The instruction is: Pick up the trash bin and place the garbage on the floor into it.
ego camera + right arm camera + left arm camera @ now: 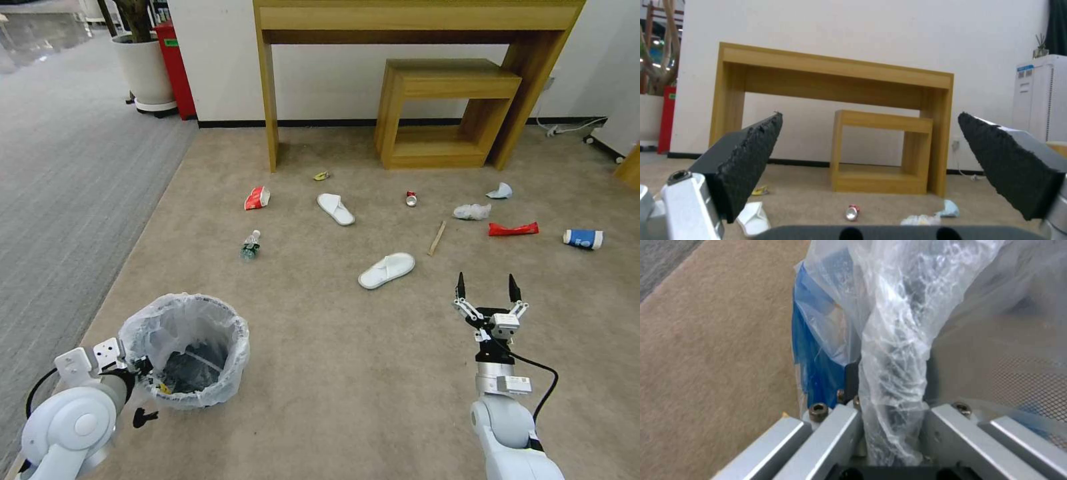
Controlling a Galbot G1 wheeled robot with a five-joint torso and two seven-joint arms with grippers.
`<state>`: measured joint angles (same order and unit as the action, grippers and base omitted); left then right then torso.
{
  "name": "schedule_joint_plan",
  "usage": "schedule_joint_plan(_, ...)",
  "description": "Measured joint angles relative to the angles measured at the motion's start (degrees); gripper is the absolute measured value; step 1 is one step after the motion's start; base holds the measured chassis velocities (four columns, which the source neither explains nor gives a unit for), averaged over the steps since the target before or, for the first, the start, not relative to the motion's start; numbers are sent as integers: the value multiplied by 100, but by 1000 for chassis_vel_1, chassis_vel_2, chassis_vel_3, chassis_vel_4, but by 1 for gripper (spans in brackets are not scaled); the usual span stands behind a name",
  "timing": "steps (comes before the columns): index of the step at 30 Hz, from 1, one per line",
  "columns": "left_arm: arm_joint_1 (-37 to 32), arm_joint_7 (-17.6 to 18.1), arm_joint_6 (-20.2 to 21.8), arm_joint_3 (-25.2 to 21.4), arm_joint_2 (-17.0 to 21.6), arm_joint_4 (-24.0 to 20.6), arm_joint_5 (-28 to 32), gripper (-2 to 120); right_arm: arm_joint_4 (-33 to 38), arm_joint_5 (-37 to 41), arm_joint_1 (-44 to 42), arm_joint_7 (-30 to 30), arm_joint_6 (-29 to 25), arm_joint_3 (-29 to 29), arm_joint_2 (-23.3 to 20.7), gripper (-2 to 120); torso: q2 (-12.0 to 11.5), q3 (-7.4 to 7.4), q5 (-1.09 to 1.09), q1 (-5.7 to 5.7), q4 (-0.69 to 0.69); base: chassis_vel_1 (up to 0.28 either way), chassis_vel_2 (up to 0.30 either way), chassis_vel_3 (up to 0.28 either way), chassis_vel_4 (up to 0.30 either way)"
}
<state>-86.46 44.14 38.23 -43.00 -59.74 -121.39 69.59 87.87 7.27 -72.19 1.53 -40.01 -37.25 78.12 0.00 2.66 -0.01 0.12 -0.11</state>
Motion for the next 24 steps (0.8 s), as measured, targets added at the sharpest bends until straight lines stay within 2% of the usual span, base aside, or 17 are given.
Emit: schedule_joint_plan(24, 18, -14, -28, 12, -11, 33, -38, 0, -33, -22, 26, 0, 7, 7, 5, 100, 0, 0, 1, 0, 1, -124, 123, 124, -122)
